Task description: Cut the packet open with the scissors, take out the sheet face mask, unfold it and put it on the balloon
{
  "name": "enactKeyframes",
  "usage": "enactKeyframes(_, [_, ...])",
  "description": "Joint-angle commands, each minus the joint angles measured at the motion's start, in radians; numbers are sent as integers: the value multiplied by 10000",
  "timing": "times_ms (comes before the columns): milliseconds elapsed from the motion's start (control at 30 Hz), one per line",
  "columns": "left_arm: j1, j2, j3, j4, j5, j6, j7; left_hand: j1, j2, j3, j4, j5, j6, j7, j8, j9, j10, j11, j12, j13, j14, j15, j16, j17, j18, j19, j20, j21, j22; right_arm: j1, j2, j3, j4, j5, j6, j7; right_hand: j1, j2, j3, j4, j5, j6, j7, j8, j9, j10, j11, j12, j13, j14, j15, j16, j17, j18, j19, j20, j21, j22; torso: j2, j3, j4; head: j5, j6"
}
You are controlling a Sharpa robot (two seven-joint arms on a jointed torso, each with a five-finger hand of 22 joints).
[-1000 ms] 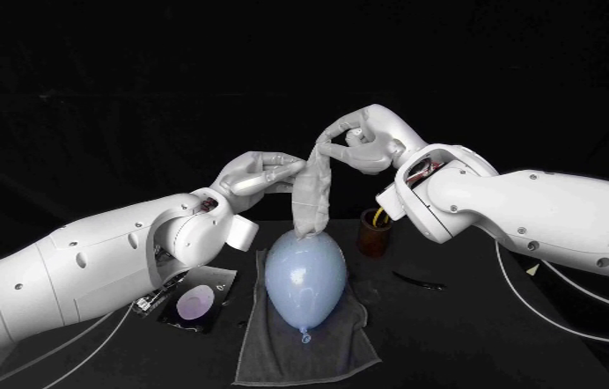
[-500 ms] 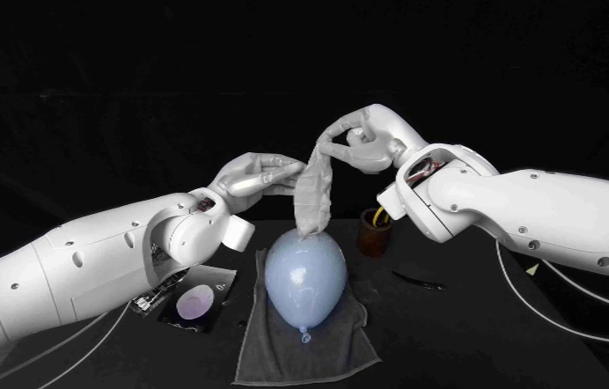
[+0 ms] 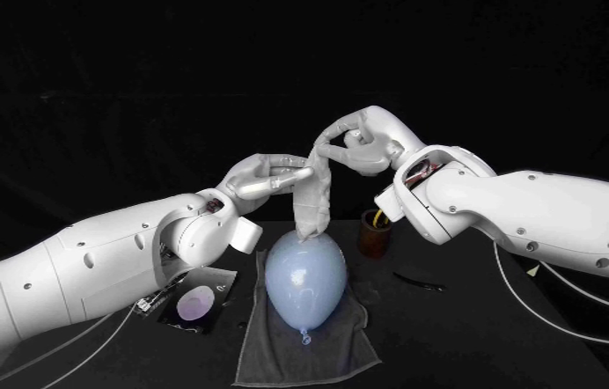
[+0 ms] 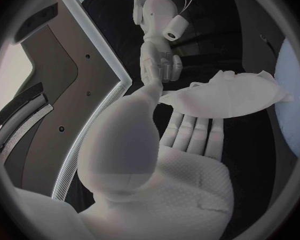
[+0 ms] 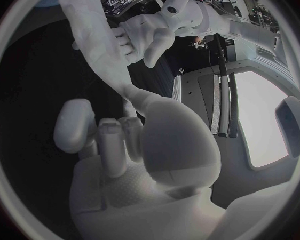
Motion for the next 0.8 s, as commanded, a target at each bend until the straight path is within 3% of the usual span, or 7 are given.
enactKeyframes(33, [18,53,14,-11,-256,-276,59,146,66,-230,2,-41,-102,118,-85,-26,-102,-18,-78,7,-63,18,-123,-69,-146,-40,7,-38,7,7,22,9,-19,68,141,117,-11,42,53,-25,67,74,29,31,17,621,-96,29,2083,1062,-57,66,2627,-3,0,-7,49,1540,-7,-3,5,-14,29])
enactKeyframes(100, [18,79,15,-23,-277,-307,44,254,150,-271,-20,-40,-14,179,-59,-7,-105,-37,-80,9,-18,5,-145,-88,-130,82,2,-13,22,7,38,9,-26,84,154,121,-11,42,53,-25,67,74,29,31,17,621,-96,29,2083,1062,-57,66,2627,-3,0,-7,49,1540,-7,-2,1,-14,22])
enactKeyframes(233, [19,116,15,-31,-295,-318,28,645,557,-223,-105,-42,343,461,86,62,106,-229,16,30,371,-154,-93,-104,68,1314,-12,245,154,6,60,9,-25,99,168,131,-11,42,53,-25,67,74,29,31,17,621,-96,29,2083,1062,-57,66,2627,-3,0,-7,49,1540,-3,-5,6,-6,22])
enactKeyframes(300, [19,133,15,-35,-299,-309,25,961,874,11,-194,-34,673,402,225,117,363,-351,125,49,656,-261,-11,-84,196,2118,-19,424,235,6,68,8,-22,103,174,134,-11,42,53,-25,67,74,29,31,17,621,-96,29,2083,1062,-57,66,2627,-3,0,-7,49,1540,0,-4,4,-5,25])
enactKeyframes(433, [20,151,15,-41,-288,-271,40,1270,1385,629,-142,-34,1259,188,399,166,901,-570,236,29,1220,-482,139,-35,436,2552,-25,616,265,6,71,8,-20,108,187,135,-11,42,53,-25,67,74,29,31,17,621,-96,29,2083,1062,-57,66,2627,-3,0,-7,49,1540,10,-7,4,-13,14])
enactKeyframes(533, [23,163,15,-49,-254,-262,64,1287,1563,1066,3,-35,1535,82,468,188,1207,-670,199,-1,1448,-568,146,-28,503,2728,-27,674,253,5,72,8,-16,112,203,133,-11,42,53,-25,67,74,29,31,17,621,-96,29,2083,1062,-57,66,2627,-3,0,-7,49,1540,8,-9,4,-15,2])
enactKeyframes(800, [27,180,15,-63,-122,-275,143,1178,1640,1726,219,-38,1829,-65,599,276,1693,-797,19,-11,1813,-685,120,-1,512,2864,-39,672,195,2,74,5,-19,116,259,118,-11,42,53,-25,67,74,29,31,17,621,-96,29,2083,1062,-57,66,2627,-3,0,-7,49,1540,-1,-4,6,-22,-20])
